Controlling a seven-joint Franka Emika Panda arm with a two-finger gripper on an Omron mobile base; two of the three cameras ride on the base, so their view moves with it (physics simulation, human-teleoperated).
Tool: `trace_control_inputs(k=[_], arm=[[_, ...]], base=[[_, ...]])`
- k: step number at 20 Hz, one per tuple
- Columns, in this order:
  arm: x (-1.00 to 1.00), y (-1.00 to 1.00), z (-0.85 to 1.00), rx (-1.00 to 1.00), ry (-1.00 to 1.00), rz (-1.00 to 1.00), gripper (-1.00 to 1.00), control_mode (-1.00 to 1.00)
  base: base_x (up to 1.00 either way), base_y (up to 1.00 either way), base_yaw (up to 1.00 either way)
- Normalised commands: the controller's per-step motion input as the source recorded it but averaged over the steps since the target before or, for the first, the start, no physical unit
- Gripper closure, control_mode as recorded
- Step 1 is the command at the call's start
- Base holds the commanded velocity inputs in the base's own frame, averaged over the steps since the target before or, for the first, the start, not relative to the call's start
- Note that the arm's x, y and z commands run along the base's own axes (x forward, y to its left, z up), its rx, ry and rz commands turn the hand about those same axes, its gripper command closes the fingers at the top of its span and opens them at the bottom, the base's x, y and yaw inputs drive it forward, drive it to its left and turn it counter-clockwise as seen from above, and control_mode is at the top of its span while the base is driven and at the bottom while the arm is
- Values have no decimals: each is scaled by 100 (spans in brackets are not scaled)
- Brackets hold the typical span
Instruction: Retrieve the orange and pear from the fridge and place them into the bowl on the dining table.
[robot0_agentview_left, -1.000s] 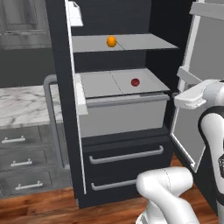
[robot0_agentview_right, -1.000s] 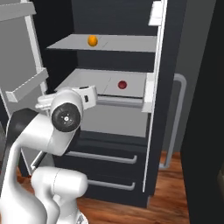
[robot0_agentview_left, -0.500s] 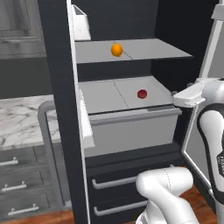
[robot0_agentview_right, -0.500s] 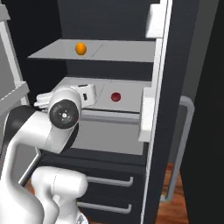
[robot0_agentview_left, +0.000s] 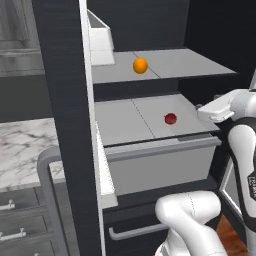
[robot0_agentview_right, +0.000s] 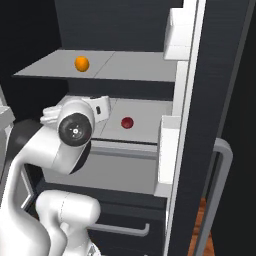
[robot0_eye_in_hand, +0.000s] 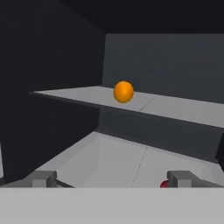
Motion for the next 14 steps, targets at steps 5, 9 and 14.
trace_control_inputs(k=[5,9,14], arm=[[25,10,9,0,15,-6,-100,-100],[17,19,37,0,19,-8,-100,-100],[46,22,20,0,12,-9,-100,-100]], base=[[15,2,-1],[0,0,0],[0,0,0]])
